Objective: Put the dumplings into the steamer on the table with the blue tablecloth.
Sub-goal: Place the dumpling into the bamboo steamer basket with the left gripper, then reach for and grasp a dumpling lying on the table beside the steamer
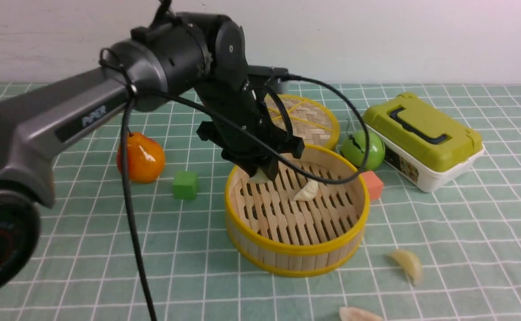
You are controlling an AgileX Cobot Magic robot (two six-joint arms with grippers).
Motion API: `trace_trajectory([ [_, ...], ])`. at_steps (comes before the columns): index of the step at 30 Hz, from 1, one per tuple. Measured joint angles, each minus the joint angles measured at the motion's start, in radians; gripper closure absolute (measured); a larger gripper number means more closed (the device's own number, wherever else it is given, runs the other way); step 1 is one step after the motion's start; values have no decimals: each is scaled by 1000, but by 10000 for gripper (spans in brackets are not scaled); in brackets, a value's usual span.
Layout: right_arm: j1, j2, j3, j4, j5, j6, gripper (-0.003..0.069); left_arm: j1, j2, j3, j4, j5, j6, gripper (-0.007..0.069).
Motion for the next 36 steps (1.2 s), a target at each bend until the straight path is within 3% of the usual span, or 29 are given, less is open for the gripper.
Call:
trace_trajectory([
  [8,0,168,0,3,-40,4,554,8,153,-78,37,-20,-43,396],
  [11,0,241,0,3,-75,4,533,8,156,-83,37,-32,-43,323],
  [13,0,296,-2,3,-99,4,496,8,154,-105,42,0,-43,231],
  [16,0,367,-21,3,-129,3,421,8,137,-158,57,82,-43,155],
  [20,0,498,-101,11,-175,-23,286,8,41,-274,83,185,-43,125],
  [21,0,505,-106,13,-176,-27,279,8,34,-277,83,187,-43,126],
  [25,0,680,-210,60,-192,-113,187,8,-147,-306,87,205,-48,224],
  [30,9,846,-261,129,-192,-195,171,8,-344,-212,93,205,-50,468],
  [33,49,921,-262,136,-191,-235,169,8,-478,-55,99,206,-43,615],
  [36,122,978,-262,110,-201,-239,169,8,-625,180,97,206,-40,638],
])
